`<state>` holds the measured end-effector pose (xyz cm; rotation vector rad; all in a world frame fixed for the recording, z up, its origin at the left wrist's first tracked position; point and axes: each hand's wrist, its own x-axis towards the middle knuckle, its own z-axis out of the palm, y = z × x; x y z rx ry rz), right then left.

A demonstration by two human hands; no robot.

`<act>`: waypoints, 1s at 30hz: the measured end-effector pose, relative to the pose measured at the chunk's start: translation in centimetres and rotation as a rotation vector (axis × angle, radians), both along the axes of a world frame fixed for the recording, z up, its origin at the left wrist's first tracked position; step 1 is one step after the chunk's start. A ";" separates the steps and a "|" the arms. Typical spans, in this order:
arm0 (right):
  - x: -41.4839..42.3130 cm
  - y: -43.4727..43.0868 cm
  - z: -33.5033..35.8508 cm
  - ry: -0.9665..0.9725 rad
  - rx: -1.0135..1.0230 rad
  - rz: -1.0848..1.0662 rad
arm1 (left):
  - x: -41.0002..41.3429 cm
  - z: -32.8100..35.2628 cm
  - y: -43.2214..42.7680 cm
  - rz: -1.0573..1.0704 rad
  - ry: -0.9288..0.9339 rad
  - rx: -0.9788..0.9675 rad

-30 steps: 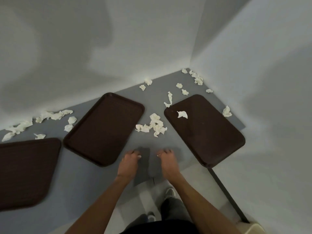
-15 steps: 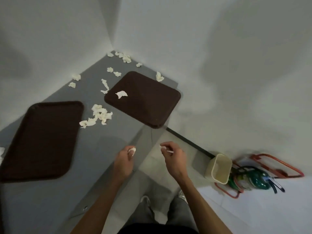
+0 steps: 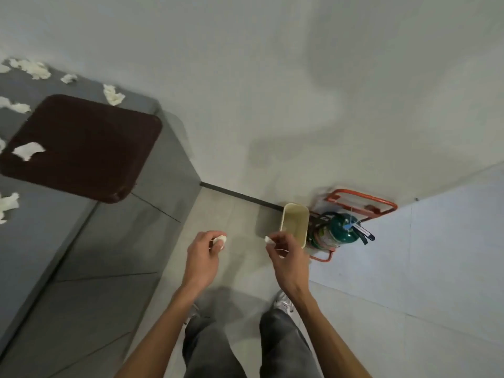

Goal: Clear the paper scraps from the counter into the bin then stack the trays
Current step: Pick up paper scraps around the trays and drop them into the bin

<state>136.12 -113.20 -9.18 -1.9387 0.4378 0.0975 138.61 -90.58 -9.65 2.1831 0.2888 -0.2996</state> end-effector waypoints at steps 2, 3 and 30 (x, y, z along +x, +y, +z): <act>-0.2 -3.4 -2.9 0.033 -0.008 -0.039 | 0.3 -1.7 -4.2 -0.026 0.030 0.006; -0.2 -5.0 -4.5 0.050 -0.018 -0.052 | 0.4 -2.7 -6.1 -0.023 0.045 -0.006; 13.8 -18.0 -51.3 0.208 -0.499 0.175 | 13.2 -50.4 -26.6 -0.167 0.283 0.092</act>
